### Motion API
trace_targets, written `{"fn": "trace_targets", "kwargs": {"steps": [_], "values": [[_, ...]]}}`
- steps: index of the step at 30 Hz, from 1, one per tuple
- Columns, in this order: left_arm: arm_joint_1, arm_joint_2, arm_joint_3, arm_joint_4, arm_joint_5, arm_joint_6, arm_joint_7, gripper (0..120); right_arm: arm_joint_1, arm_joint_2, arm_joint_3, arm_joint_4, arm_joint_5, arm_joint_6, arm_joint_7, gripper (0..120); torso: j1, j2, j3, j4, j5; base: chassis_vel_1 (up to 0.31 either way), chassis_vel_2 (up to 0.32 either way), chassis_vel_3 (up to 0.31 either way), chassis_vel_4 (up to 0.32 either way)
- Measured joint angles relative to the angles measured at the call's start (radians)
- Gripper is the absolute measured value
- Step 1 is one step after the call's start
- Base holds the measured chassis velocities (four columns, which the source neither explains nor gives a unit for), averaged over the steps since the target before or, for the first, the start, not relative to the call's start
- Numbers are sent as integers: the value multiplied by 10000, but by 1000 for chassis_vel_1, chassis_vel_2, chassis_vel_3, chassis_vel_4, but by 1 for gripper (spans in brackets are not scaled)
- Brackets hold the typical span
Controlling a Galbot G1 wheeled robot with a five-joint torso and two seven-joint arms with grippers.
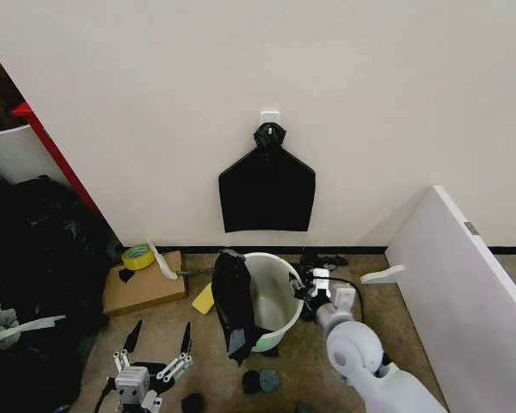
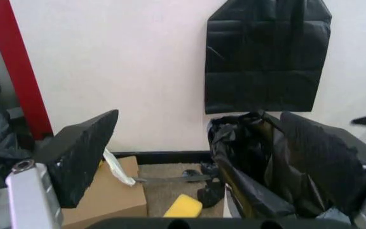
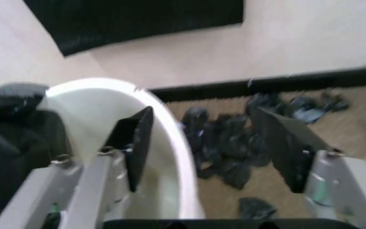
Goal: Place the garbage bag over the trash bin.
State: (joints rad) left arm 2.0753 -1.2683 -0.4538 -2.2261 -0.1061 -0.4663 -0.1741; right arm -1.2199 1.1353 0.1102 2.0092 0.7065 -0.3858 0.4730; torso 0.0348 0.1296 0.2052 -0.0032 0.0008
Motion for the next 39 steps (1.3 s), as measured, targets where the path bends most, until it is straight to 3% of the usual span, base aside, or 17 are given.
{"fn": "trace_targets", "kwargs": {"steps": [4, 10, 16, 22, 26, 35, 39], "values": [[-138, 69, 19, 77, -127, 132, -6, 100, -344, -229, 329, 614, -211, -8, -17, 71, 0, 0, -1, -1, -1, 0, 0, 0, 0], [-913, 362, 275, 122, -615, 1149, 212, 100, -1194, -336, 509, 1758, -717, 22, -283, 96, 0, 0, 0, -1, -1, 0, 0, 0, 0], [-1392, 835, 491, -30, -1221, 2327, 490, 100, -1861, -320, 542, 2397, -1104, 195, -494, 100, 0, 0, -1, -8, -4, 0, 0, 0, 0], [-1783, 914, 590, 140, -1687, 2963, 297, 100, -1631, -492, 379, 2616, -1126, 369, -737, 100, 0, 0, 0, 7, -2, 0, 0, 0, 0], [-2832, 1360, 754, 440, -2409, 3876, -53, 100, -2065, -434, 806, 2911, -1354, 438, -779, 100, 0, 0, 0, -6, -2, 0, 0, 0, 0], [-4449, 1910, 938, 930, -3461, 5489, -600, 100, -2725, -171, 1425, 3306, -1639, 453, -796, 100, 1, 0, 0, -2, -3, 0, 0, 0, 0], [-5865, 2301, 1381, 1263, -4469, 6840, -878, 100, -3201, 58, 1803, 3488, -1897, 434, -891, 100, 0, -1, 0, -1, -1, 0, 0, 0, 0]]}}
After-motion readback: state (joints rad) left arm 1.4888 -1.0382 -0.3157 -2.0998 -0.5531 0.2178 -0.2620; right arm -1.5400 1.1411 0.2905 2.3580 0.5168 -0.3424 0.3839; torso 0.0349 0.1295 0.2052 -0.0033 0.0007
